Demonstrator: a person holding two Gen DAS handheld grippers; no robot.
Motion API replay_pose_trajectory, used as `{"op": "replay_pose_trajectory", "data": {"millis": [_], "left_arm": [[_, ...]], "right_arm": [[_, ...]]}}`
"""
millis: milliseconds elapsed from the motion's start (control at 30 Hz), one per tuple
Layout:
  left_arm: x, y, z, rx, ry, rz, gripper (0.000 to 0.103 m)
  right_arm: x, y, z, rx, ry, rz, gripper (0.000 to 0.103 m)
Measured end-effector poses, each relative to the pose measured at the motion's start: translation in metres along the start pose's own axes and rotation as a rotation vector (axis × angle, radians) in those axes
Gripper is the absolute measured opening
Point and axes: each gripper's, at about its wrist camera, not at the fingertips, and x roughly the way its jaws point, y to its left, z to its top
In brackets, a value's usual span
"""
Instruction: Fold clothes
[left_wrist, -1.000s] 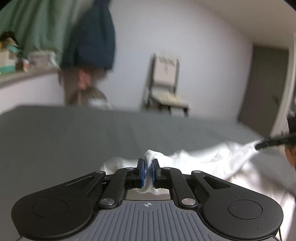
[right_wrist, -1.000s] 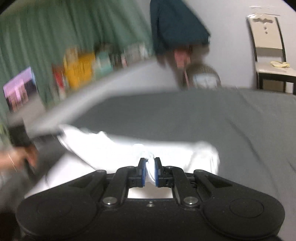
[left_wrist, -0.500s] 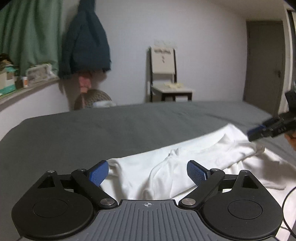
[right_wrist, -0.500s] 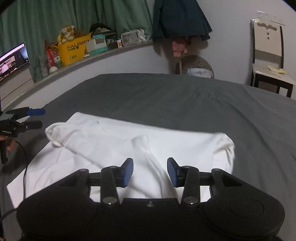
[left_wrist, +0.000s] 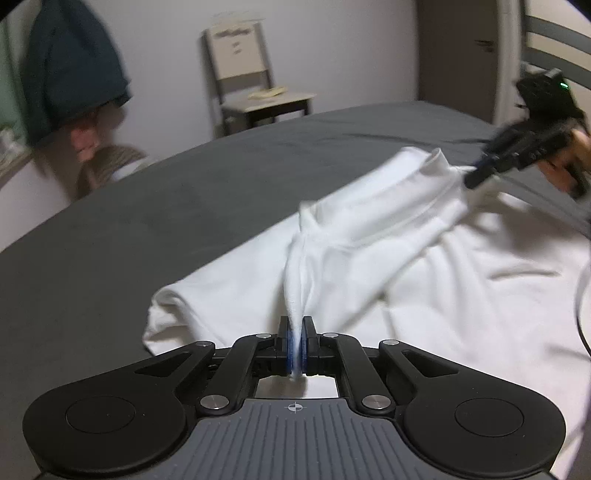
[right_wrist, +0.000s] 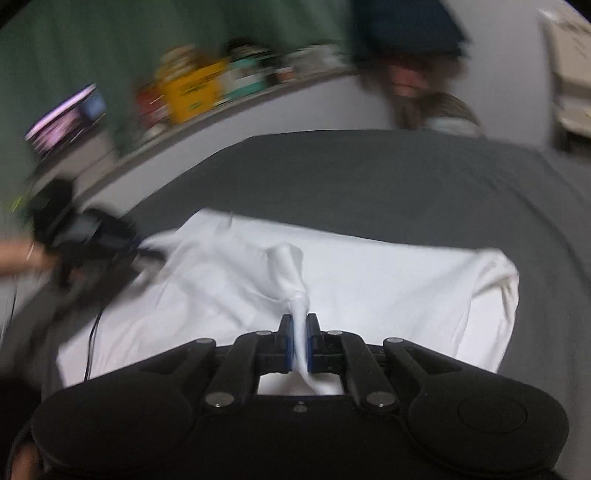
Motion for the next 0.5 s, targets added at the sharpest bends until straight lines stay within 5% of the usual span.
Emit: {"op": "replay_pose_trajectory", "data": {"millis": [267,500], "left_arm": [[-0.016,-0.028,-0.031,0.09,0.092,-0.044,0.004],[-0.027,-0.052,-0.031,0.221,0.123,0.049,0.005]], "right_arm": [[0.003,0.019,-0.02,-0.248,0.236,0.034,0.005],[-0.013,0.01,-0.006,-0.161,0.175,0.057,0.017]]}}
